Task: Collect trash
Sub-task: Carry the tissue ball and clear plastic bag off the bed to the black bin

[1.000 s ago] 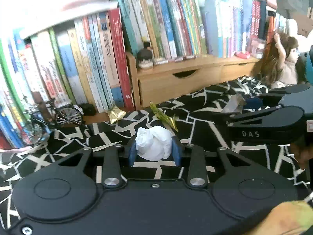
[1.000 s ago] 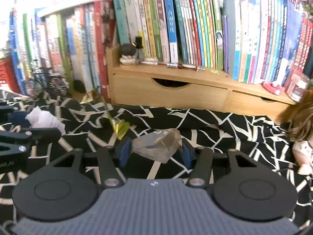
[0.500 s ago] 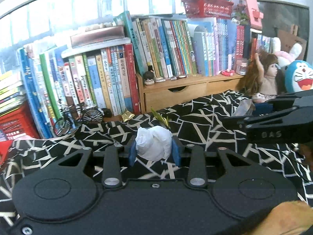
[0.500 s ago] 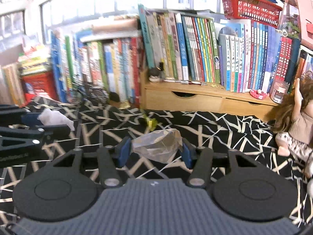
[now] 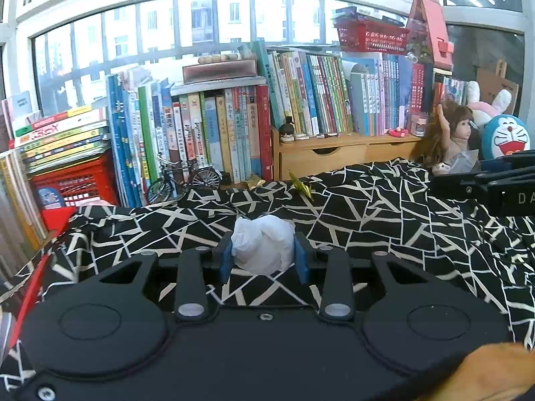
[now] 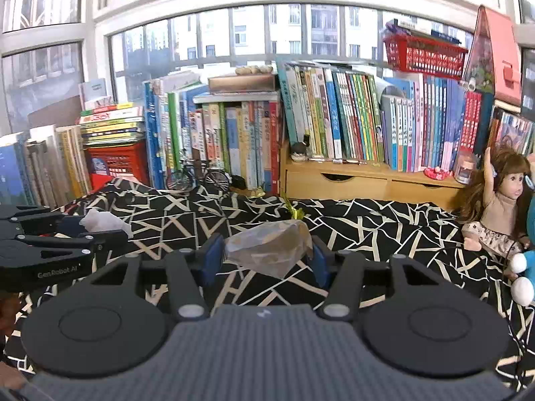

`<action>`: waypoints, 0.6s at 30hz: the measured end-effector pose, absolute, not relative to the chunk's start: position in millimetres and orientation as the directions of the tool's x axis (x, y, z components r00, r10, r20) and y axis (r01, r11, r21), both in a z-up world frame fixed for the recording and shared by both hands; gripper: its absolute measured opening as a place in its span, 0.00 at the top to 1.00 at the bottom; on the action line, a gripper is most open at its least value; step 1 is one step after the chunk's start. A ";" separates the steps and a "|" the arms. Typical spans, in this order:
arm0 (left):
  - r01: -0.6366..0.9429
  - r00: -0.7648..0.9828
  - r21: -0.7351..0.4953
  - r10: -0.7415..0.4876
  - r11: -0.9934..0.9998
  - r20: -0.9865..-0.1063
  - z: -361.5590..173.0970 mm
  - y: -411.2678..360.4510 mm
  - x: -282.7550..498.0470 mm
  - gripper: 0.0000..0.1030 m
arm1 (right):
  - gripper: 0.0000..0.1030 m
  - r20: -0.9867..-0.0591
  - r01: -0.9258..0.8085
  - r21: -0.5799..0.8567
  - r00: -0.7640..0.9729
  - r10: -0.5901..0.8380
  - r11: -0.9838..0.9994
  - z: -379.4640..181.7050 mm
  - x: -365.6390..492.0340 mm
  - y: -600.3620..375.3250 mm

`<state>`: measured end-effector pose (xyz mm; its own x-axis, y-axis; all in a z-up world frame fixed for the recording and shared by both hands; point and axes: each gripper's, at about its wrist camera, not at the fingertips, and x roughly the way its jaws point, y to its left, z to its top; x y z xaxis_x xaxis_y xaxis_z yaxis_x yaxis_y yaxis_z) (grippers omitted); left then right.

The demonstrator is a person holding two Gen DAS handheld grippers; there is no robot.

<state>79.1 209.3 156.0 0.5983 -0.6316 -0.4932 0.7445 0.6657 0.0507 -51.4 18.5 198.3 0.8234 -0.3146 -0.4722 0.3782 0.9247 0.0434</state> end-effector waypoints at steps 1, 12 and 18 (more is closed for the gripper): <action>0.746 0.599 0.053 -0.633 0.664 -0.491 157.3 215.4 75.4 0.67 | 0.42 -0.468 0.377 0.042 0.826 -0.315 0.925 199.9 -55.3 24.6; 0.714 0.649 0.060 -0.626 0.698 -0.433 177.5 284.1 39.5 0.67 | 0.42 -0.425 0.356 0.059 0.854 -0.299 0.933 214.7 -95.4 88.7; 0.676 0.683 0.049 -0.600 0.736 -0.416 182.3 325.8 20.0 0.67 | 0.42 -0.398 0.320 0.051 0.875 -0.275 0.946 223.4 -112.2 119.4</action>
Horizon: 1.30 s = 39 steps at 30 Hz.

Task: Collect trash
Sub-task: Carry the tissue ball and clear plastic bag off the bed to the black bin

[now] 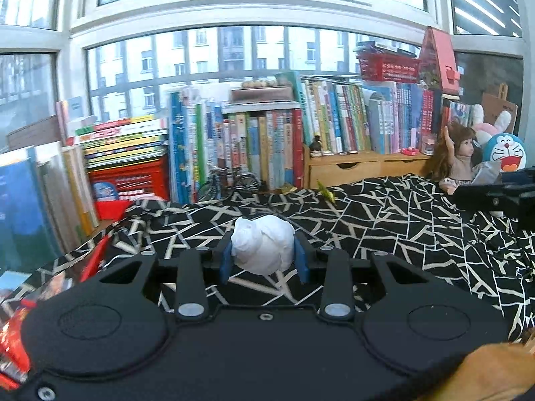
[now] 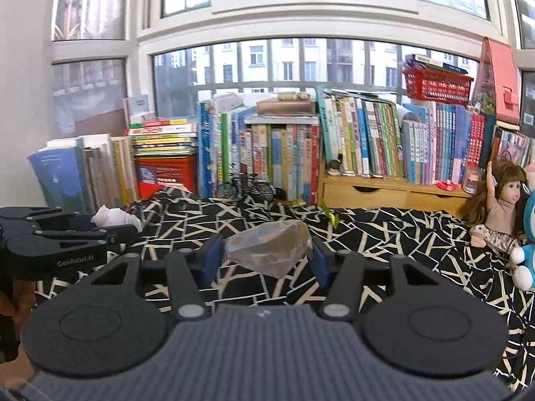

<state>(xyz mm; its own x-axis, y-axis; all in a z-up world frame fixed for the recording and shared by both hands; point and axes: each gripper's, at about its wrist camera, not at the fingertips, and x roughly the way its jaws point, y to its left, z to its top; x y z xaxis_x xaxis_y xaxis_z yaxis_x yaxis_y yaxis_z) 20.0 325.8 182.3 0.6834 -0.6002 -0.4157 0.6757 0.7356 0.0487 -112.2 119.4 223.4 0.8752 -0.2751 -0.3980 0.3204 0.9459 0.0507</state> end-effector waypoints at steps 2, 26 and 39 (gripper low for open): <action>0.664 0.695 0.054 -0.588 0.746 -0.414 181.8 341.5 12.3 0.67 | 0.42 -0.395 0.310 0.053 0.879 -0.266 0.949 225.0 -115.9 127.7; 0.394 0.794 0.077 -0.297 0.916 -0.531 135.0 509.9 -52.3 0.67 | 0.42 -0.383 0.052 0.145 0.924 0.007 0.988 193.2 -104.2 223.3; 0.355 0.733 0.049 -0.245 0.933 -0.635 85.7 525.3 -77.7 0.67 | 0.42 -0.437 -0.061 0.154 0.891 0.124 0.986 159.5 -100.7 279.7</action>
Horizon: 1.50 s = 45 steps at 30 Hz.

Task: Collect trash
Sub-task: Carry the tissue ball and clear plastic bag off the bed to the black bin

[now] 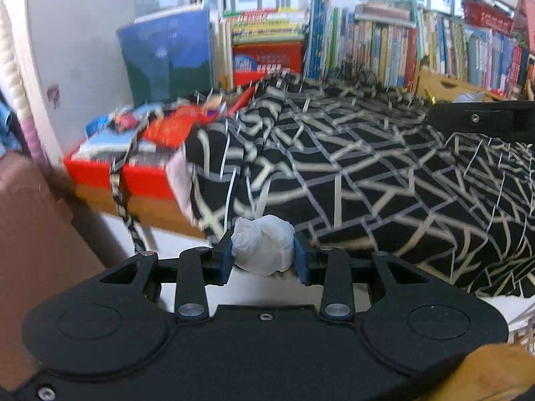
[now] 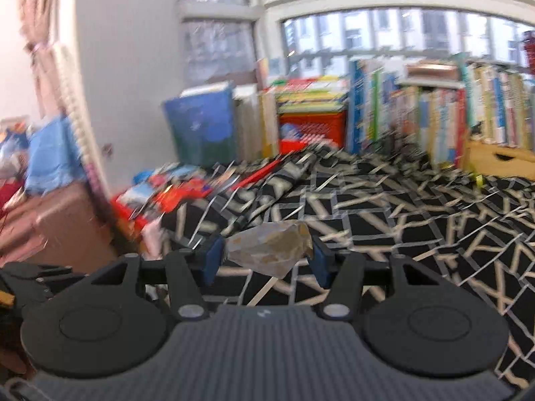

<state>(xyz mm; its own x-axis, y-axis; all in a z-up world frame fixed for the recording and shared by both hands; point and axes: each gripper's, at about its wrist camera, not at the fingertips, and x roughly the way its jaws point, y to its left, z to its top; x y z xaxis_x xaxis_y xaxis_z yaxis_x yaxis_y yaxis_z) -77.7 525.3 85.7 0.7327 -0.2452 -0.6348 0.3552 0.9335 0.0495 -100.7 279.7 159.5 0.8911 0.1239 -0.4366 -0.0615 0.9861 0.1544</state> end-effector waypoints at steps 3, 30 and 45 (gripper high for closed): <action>0.339 0.705 0.036 -0.228 0.940 -0.671 68.0 531.7 -82.5 0.67 | 0.42 -0.471 -0.111 0.153 0.866 0.171 0.982 148.8 -97.5 293.3; 0.249 0.644 0.053 -0.125 0.967 -0.754 30.6 558.6 -70.4 0.30 | 0.41 -0.596 -0.267 0.130 0.749 0.290 0.955 115.0 -70.5 347.1; 0.139 0.647 0.059 -0.046 0.989 -0.761 29.5 589.3 -79.2 0.28 | 0.23 -0.646 -0.329 0.097 0.697 0.311 0.939 98.8 -55.7 376.6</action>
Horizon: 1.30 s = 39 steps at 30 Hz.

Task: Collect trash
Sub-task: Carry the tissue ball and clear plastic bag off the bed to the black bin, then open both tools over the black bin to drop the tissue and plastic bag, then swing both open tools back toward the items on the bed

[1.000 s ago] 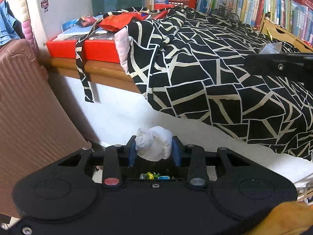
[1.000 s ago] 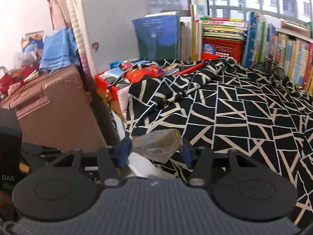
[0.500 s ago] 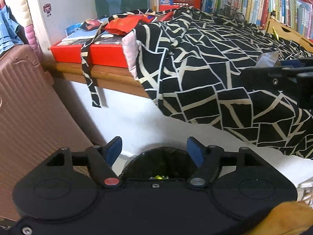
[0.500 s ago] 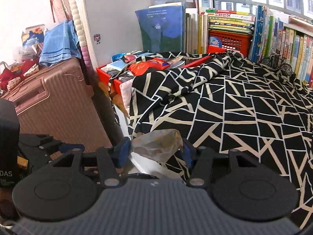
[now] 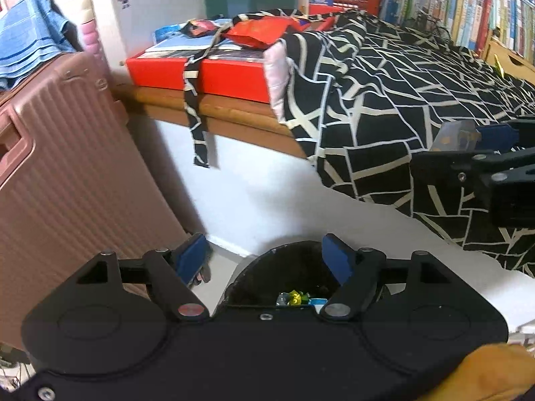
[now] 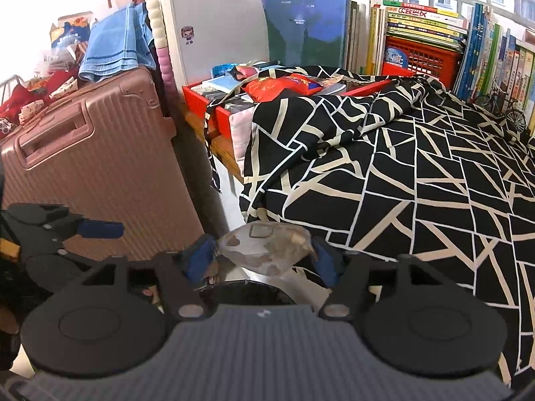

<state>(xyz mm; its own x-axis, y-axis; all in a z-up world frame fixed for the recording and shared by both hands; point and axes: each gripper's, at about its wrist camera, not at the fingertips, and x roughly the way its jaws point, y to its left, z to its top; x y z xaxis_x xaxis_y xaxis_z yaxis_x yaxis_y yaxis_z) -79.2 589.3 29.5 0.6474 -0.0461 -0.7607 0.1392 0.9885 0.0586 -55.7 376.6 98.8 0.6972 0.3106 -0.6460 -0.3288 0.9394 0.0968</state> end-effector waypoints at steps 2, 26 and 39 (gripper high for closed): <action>0.125 0.650 0.061 -0.035 0.990 -0.759 30.5 593.1 -80.5 0.28 | 0.20 -0.644 -0.329 0.093 0.700 0.309 0.940 99.0 -53.9 378.9; 0.255 0.698 0.031 -0.162 0.966 -0.698 97.0 575.0 -85.8 0.09 | 0.00 -0.618 -0.189 0.121 0.754 0.223 0.974 139.8 -79.6 332.2; 0.604 0.584 -0.086 -0.513 0.792 -0.629 217.5 486.5 -52.4 0.00 | 0.00 -0.516 -0.047 0.134 0.849 0.110 0.990 247.5 -120.7 259.9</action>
